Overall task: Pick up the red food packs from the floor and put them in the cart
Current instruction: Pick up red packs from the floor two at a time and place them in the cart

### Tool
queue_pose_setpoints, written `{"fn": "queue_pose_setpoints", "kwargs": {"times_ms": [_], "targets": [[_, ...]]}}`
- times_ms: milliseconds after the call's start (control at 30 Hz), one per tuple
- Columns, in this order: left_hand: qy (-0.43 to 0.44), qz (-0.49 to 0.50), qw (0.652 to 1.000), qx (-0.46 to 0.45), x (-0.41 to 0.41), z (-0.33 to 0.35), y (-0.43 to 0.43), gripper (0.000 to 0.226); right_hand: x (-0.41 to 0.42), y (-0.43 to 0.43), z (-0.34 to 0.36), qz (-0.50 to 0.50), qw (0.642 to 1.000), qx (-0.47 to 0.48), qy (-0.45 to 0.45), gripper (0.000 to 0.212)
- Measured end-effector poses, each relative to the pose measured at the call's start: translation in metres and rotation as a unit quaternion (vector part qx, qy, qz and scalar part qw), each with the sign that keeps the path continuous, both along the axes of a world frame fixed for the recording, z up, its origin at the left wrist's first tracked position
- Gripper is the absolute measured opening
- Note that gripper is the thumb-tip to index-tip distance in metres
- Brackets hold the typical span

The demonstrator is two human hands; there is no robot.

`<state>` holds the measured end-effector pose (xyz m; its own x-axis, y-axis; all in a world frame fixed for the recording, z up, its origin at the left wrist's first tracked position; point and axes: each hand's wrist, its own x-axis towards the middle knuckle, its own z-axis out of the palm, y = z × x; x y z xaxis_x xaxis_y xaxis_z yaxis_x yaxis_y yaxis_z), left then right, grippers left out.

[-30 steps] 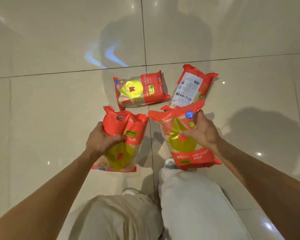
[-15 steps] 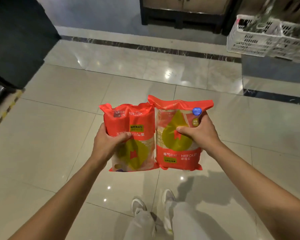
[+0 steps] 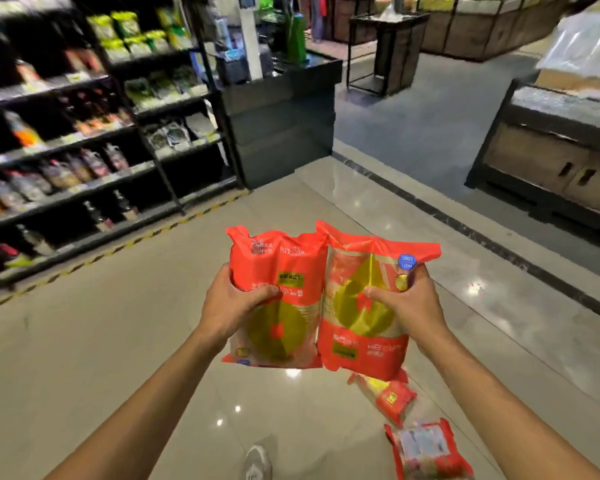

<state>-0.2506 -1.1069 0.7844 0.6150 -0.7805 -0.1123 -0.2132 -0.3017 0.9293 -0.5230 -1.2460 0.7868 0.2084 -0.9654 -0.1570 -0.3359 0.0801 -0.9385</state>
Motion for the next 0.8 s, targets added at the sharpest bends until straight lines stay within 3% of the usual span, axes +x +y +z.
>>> {"fn": "queue_pose_setpoints", "kwargs": {"times_ms": [200,400,567,800], "targets": [[0.012,0.17,0.985,-0.013,0.015,0.015,0.131,0.096,0.078,0.046,0.014,0.174,0.985,-0.004,-0.015,0.069],[0.004,0.381,0.924,-0.031,0.01,0.038,0.299,0.099,0.176,0.152,0.037,0.382,0.924,-0.014,-0.036,0.071],[-0.002,0.518,0.854,-0.05,-0.033,0.051,0.44,0.091,0.229,0.273,0.049,0.523,0.851,-0.008,-0.046,0.071],[-0.01,0.696,0.715,-0.06,-0.153,0.055,0.611,0.068,0.228,0.467,0.057,0.678,0.732,-0.001,-0.063,0.071]]}}
